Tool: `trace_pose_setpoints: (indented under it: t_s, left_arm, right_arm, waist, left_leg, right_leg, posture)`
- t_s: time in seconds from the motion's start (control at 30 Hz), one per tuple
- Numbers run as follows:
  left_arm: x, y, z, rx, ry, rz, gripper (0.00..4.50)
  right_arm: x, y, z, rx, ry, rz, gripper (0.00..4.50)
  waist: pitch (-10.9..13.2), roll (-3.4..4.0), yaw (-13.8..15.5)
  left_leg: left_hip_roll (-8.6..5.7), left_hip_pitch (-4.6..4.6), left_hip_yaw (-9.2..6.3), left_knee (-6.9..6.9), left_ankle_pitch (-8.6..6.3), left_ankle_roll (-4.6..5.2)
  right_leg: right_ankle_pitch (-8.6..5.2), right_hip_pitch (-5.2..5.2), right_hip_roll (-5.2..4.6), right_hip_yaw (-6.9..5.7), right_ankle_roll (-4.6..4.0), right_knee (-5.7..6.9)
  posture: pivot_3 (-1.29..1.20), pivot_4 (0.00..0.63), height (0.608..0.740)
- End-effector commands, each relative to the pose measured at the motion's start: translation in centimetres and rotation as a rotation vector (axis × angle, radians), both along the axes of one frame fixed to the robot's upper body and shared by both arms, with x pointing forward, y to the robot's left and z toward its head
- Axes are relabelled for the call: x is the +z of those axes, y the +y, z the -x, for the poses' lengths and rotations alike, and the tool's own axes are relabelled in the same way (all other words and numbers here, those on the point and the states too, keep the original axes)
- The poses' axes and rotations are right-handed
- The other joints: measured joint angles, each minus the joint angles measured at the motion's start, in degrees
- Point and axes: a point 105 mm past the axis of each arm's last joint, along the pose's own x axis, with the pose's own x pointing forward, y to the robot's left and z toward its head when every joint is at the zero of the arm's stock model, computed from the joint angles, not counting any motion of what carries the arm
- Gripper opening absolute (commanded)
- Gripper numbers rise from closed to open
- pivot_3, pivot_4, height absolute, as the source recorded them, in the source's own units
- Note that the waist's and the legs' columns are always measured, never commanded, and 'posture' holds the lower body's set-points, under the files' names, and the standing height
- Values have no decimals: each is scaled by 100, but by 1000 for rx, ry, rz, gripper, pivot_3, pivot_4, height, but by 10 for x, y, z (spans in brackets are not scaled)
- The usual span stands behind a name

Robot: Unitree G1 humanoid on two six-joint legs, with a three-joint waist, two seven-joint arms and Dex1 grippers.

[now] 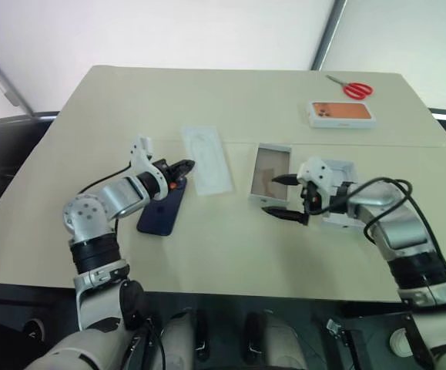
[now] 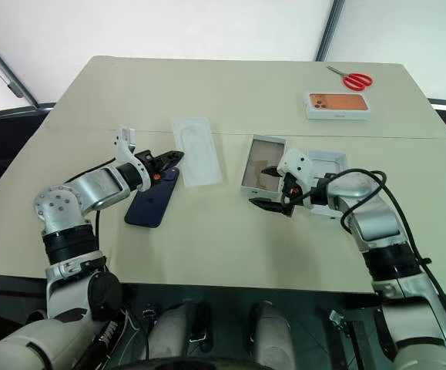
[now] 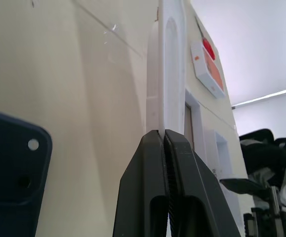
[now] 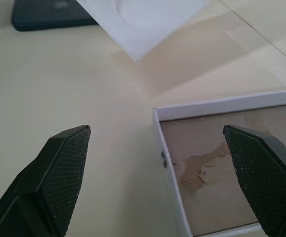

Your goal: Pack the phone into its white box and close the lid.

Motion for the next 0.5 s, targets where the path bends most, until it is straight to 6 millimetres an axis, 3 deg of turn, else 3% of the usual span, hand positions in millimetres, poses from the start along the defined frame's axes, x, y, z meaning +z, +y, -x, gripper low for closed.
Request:
trace_pose_setpoints:
  t_s: [0.03, 0.07, 0.17, 0.3, 0.4, 0.5]
  left_arm:
    - [16, 4, -4, 27, -76, -19, 40]
    - [17, 6, -5, 32, -79, -22, 40]
    - [20, 9, -4, 48, -97, -21, 0]
    - [22, 14, -4, 72, -100, -13, 0]
    - [25, 18, -6, 90, -117, -19, 0]
    - [29, 15, -6, 77, -132, -41, 0]
  right_arm:
    - [2, 6, -6, 12, 2, -4, 4500]
    - [0, 7, -7, 15, 4, 4, 4500]
    - [-10, 6, -9, 18, 24, 35, 3662]
    - [-19, 4, -14, 11, 24, 69, 1541]
    - [-15, 10, -11, 52, 12, 39, 42]
    - [-13, 16, 2, 156, -43, 63, 42]
  waist:
    - [1, -2, 4]
    - [1, -2, 5]
    - [1, -2, 9]
    - [1, -2, -9]
    - [1, -2, -29]
    - [2, -2, -36]
  left_leg:
    - [0, 0, 0, -1, 0, 0]
    - [0, 0, 0, 0, 0, -1]
    - [-2, -1, 1, 0, 0, -1]
    - [-2, -1, 1, 0, 1, -1]
    - [-2, 0, 1, 0, 1, -2]
    - [-1, 0, 1, -1, 2, -3]
  right_leg:
    - [0, 0, 0, 0, 0, 0]
    - [0, 0, 0, 0, 0, 1]
    - [0, 0, 0, 0, 0, 1]
    - [0, 0, -1, 0, 0, 1]
    - [0, 0, -1, 0, 0, 2]
    - [0, 0, 0, 0, 0, 2]
  posture:
    - [0, 150, 738]
    - [0, 150, 738]
    - [0, 150, 738]
    - [0, 150, 738]
    - [0, 150, 738]
    - [0, 150, 738]
